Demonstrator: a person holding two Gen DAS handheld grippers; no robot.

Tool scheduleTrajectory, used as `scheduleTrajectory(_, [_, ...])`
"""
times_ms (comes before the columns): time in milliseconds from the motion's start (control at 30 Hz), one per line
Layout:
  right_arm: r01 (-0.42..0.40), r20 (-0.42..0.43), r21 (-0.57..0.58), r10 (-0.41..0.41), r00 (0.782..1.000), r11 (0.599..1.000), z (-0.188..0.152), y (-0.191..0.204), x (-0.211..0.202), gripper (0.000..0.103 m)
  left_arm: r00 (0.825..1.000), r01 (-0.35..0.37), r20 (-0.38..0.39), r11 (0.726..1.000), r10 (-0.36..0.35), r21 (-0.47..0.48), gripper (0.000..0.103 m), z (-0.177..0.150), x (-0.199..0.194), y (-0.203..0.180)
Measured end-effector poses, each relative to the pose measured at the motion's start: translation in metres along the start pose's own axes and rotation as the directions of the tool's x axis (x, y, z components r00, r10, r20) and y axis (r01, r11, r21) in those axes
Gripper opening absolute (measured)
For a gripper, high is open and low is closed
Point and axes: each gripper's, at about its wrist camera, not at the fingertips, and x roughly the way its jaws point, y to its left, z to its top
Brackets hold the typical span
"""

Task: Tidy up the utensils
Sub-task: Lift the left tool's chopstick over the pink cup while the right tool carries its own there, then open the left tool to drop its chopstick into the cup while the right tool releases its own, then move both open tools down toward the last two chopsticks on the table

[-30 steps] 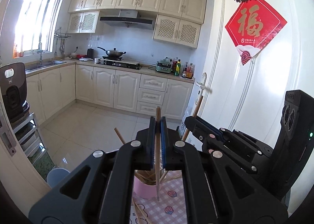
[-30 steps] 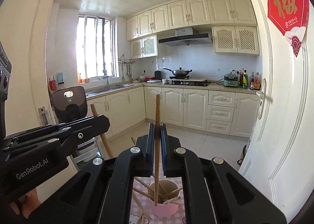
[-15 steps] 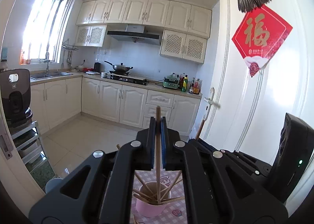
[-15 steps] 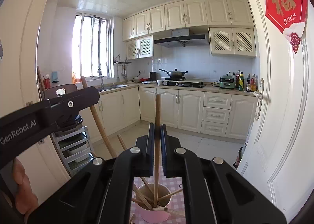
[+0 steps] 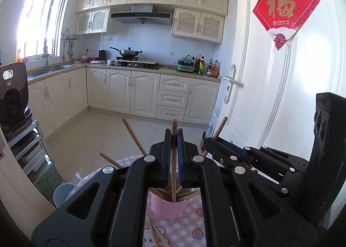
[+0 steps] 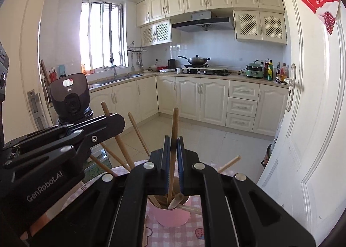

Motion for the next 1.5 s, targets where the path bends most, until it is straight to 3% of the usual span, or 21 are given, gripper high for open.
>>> scheduleTrajectory(200, [-0.004,-0.06,0.003,0.004,0.998,1.0,-0.01,0.001,0.008,0.005,0.999,-0.008,-0.05,1.0,0.008,0.008,0.005,-0.015,0.006,0.004])
scheduleTrajectory(467, [-0.002,-0.071,0.02,0.003,0.997,1.0,-0.009,0.0,0.001,0.007,0.996,0.004,-0.093,1.0,-0.006,-0.018,0.006,-0.017,0.001,0.007])
scheduleTrajectory(600, [0.008,-0.056,0.027,-0.007,0.998,1.0,-0.008,0.002,-0.008,0.015,0.996,-0.009,-0.091,1.0,0.009,-0.005,0.006,-0.017,-0.006,0.004])
scheduleTrajectory(633, [0.009,-0.053,0.03,-0.008,0.999,1.0,-0.007,0.003,-0.01,0.016,0.996,-0.009,-0.093,1.0,0.008,-0.004,0.01,-0.016,-0.008,0.004])
scheduleTrajectory(667, [0.01,-0.048,0.032,-0.008,0.999,0.999,-0.007,0.002,-0.013,0.02,0.995,-0.009,-0.096,1.0,0.009,-0.005,0.021,-0.016,-0.01,0.003])
scheduleTrajectory(767, [0.018,-0.027,0.043,-0.017,1.0,0.999,-0.005,0.0,-0.024,0.024,0.997,-0.024,-0.073,1.0,0.023,-0.004,0.04,-0.016,-0.021,0.004])
scheduleTrajectory(867, [0.02,-0.008,0.043,-0.019,1.0,0.999,-0.003,0.002,-0.036,0.034,0.998,-0.022,-0.056,1.0,0.021,-0.018,0.048,-0.016,-0.033,0.007])
scheduleTrajectory(1067, [0.036,0.03,0.025,-0.036,0.999,0.999,-0.003,0.009,-0.06,0.039,0.998,-0.058,-0.012,0.998,0.058,0.012,0.072,-0.023,-0.062,0.005])
scheduleTrajectory(1267, [0.04,0.047,0.016,-0.041,0.998,0.999,-0.017,0.019,-0.084,0.043,0.996,-0.089,0.018,0.996,0.088,0.032,0.082,-0.041,-0.095,0.011])
scheduleTrajectory(1500, [0.033,0.04,-0.001,-0.033,0.999,0.999,-0.044,0.037,-0.097,0.044,0.996,-0.084,-0.022,0.996,0.085,0.01,0.083,-0.072,-0.114,0.021])
